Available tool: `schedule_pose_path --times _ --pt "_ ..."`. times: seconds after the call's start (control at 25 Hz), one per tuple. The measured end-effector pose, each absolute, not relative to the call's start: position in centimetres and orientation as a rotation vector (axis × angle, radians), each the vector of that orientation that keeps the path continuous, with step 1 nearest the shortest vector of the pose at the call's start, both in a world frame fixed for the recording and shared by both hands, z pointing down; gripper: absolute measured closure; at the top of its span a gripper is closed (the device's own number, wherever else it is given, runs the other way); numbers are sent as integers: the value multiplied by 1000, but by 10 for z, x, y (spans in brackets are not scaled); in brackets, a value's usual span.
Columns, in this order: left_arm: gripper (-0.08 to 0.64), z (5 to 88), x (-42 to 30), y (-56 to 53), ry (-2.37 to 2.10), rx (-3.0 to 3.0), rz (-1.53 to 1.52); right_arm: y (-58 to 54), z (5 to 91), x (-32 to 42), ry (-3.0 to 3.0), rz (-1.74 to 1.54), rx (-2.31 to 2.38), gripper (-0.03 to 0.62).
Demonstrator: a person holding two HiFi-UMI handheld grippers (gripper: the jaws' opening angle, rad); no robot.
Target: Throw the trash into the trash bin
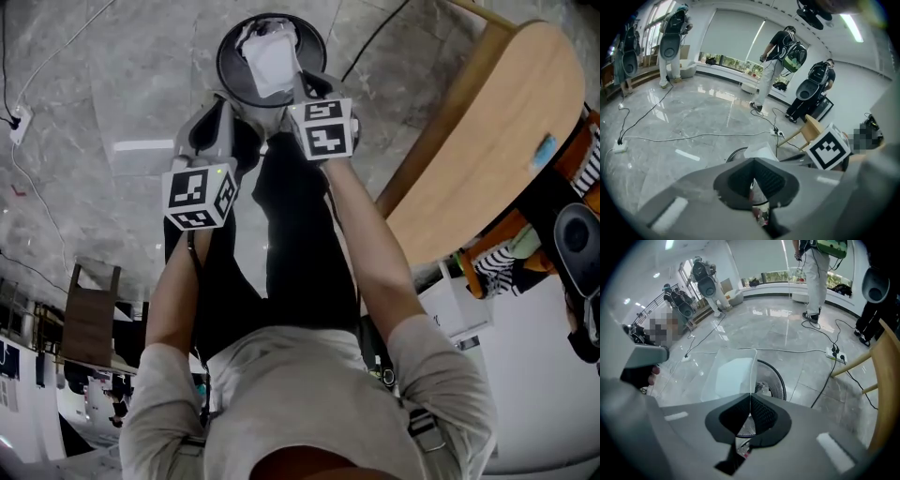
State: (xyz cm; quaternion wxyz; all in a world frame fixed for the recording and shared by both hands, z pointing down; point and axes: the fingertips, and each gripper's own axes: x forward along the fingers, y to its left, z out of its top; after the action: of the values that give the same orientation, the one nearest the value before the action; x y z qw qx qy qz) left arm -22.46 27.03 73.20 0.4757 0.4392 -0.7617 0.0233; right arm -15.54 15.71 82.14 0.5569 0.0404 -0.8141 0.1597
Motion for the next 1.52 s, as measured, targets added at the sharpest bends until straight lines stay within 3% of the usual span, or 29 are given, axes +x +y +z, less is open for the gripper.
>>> schedule_pose_path --times 0.64,0.76,0.84,1.04,1.52 --pt "541 757 -237 257 -1850 1098 93 162 899 -161 -1814 432 131 575" --pt "541 749 -238 258 -1852 1099 98 165 893 -167 -1832 458 121 480" --pt "541 737 -237 260 -1853 1091 94 167 876 -168 -1852 468 111 485" --pt "541 690 -234 254 -1868 1086 71 158 810 -175 -1939 457 118 582" --pt "541 518 -227 216 -1939 1191 32 143 572 -189 -2209 443 100 584"
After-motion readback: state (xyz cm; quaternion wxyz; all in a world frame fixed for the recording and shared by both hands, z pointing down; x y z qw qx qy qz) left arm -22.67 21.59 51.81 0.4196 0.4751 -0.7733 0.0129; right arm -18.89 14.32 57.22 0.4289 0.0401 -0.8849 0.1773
